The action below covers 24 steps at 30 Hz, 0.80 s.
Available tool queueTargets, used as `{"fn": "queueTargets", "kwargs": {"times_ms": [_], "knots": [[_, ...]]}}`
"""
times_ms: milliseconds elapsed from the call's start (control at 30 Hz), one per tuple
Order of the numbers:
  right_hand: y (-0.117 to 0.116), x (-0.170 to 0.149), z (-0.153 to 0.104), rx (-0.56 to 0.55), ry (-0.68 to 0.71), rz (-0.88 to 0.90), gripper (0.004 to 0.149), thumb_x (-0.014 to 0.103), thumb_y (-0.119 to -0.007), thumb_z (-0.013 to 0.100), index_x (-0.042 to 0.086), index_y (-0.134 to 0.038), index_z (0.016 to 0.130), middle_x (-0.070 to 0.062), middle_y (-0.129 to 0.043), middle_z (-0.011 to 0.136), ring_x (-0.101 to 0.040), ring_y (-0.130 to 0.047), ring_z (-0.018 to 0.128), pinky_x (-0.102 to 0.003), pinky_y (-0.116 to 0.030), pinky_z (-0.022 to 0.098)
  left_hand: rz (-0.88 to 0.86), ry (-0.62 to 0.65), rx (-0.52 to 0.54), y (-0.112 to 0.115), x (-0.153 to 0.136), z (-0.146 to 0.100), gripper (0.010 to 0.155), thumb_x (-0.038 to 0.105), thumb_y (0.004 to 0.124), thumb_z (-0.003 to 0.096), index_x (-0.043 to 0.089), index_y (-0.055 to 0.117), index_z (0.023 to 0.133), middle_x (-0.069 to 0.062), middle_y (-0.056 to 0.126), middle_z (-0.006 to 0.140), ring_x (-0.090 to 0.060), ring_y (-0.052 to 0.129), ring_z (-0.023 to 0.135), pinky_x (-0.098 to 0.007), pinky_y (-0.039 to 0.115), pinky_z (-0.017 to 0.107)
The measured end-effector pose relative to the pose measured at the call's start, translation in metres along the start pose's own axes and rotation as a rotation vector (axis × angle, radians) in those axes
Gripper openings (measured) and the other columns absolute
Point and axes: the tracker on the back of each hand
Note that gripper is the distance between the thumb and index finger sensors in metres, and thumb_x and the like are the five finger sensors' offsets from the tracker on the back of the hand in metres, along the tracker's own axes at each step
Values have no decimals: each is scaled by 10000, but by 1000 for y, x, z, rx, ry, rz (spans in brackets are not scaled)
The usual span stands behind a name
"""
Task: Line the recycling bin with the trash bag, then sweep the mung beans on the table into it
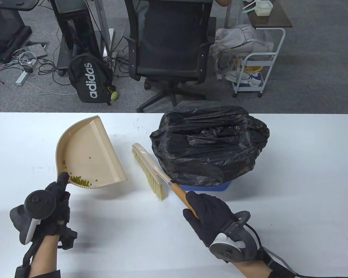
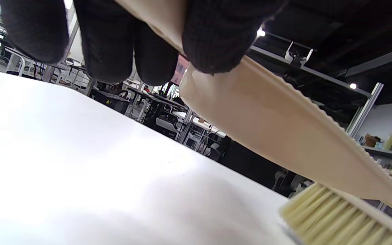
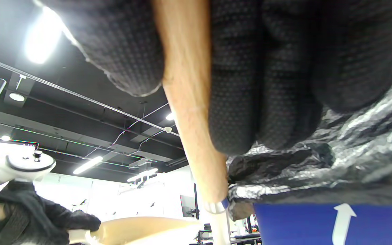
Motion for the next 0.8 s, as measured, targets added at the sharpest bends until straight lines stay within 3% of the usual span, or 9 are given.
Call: {"fn": "queueTargets", "kwargs": {"times_ms": [467,800], "knots": [[-1,3,-1,5,14,-15,553,355,-836,487,-46,-875,867,-252,-1053,603,-447,-1074,511,-564,-892,371,-87,52,74,-53,59,0,594,189,854,512,288,708,1079,-256,853,1033,-594,852,892,-778,717,578],[-1,4,-2,9,19,-20,555,356,-837,487,-46,-874,869,-251,-1053,604,-446,-1075,512,-563,-892,371,-89,156,104,-75,137,-2,595,189,858,512,286,710,1081,-254,858,1031,-586,863,888,-778,721,578]]}}
Point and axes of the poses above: the tracker on the back of each hand, its own x axis roughly to the thumb side, its own z axis roughly from the wrist to the fingertips, y = z × x
